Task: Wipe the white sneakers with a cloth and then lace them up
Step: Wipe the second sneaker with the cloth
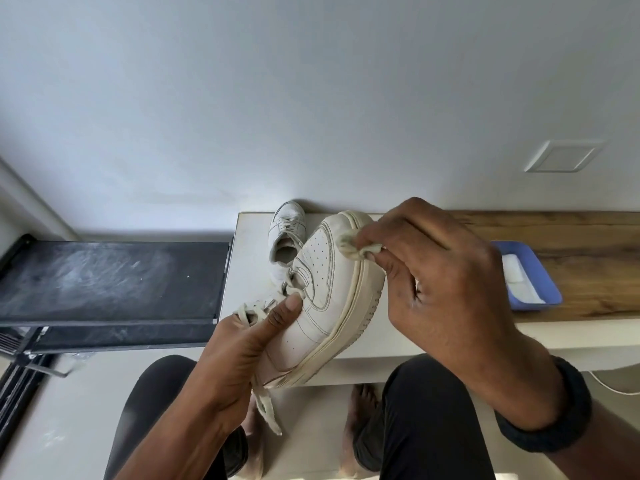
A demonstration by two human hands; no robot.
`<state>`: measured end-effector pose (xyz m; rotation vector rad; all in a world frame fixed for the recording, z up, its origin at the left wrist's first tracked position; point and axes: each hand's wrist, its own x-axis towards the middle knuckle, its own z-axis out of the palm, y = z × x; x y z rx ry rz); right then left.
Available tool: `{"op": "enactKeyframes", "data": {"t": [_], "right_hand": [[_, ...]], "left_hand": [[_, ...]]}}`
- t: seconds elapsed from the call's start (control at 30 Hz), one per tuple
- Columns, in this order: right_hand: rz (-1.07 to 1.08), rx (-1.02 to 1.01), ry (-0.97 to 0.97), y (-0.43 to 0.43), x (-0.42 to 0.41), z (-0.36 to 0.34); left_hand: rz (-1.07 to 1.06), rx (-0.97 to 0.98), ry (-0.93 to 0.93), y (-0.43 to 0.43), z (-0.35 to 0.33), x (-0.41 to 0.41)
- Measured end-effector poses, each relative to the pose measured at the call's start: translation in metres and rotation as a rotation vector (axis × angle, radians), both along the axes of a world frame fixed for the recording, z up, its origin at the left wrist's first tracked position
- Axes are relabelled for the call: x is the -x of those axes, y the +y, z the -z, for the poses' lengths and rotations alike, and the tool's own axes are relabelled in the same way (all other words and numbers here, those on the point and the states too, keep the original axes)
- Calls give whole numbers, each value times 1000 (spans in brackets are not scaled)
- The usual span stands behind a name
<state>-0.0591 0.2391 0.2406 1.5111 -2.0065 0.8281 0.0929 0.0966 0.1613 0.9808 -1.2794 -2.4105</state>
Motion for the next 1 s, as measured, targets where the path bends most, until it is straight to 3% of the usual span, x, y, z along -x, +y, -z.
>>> {"op": "enactKeyframes", "data": {"t": [0.23,0.63,1.0], "right_hand": [[-12,32,29,-2,-3,6],[-112,-144,28,3,-23,45],[-46,12,45,-9,-5,31]], "left_hand": [[-47,-11,-10,-1,-4,2],[14,-166,-36,-1,-10,-1],[-4,-238,0,-5,-28,15]]}}
